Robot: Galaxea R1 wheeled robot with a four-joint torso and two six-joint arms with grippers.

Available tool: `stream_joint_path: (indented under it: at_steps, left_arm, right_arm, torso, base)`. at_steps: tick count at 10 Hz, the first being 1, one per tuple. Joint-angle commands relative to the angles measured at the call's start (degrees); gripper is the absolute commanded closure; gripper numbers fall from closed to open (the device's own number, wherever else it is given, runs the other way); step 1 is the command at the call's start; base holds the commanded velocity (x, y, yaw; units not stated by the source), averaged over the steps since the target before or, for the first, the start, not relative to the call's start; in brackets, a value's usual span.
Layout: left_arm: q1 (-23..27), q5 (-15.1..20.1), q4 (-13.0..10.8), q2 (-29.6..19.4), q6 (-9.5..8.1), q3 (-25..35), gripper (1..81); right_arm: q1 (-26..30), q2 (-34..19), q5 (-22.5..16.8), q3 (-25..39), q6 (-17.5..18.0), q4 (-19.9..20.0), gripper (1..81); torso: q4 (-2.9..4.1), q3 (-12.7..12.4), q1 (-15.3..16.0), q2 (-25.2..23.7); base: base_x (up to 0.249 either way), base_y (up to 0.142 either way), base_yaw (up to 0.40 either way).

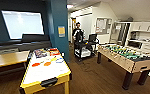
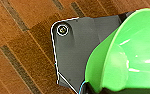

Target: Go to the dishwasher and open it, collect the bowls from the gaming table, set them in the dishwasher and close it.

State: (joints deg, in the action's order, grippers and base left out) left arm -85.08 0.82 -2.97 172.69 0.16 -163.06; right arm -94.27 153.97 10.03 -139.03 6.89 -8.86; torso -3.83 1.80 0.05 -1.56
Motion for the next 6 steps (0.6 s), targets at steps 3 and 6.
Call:
stream_joint_path:
  at_steps: [3,6]
  left_arm:
    - [3.47,3.4,-0.37,-0.41,0.19,-0.68,81.1]
    - [3.38,3.31,-0.1,-0.85,0.28,-0.42,81.1]
  right_arm:
    - [2.37,-1.44,-2.56,-0.18,0.06,-0.45,81.1]
    - [2.37,-1.36,-2.56,-0.17,0.06,-0.45,81.1]
  torso:
    - [0.0,0.0,-0.02,0.0]
    - [0.0,0.0,-0.02,0.0]
  base:
    - [0.0,0.0,-0.396]
    - [0.0,0.0,-0.396]
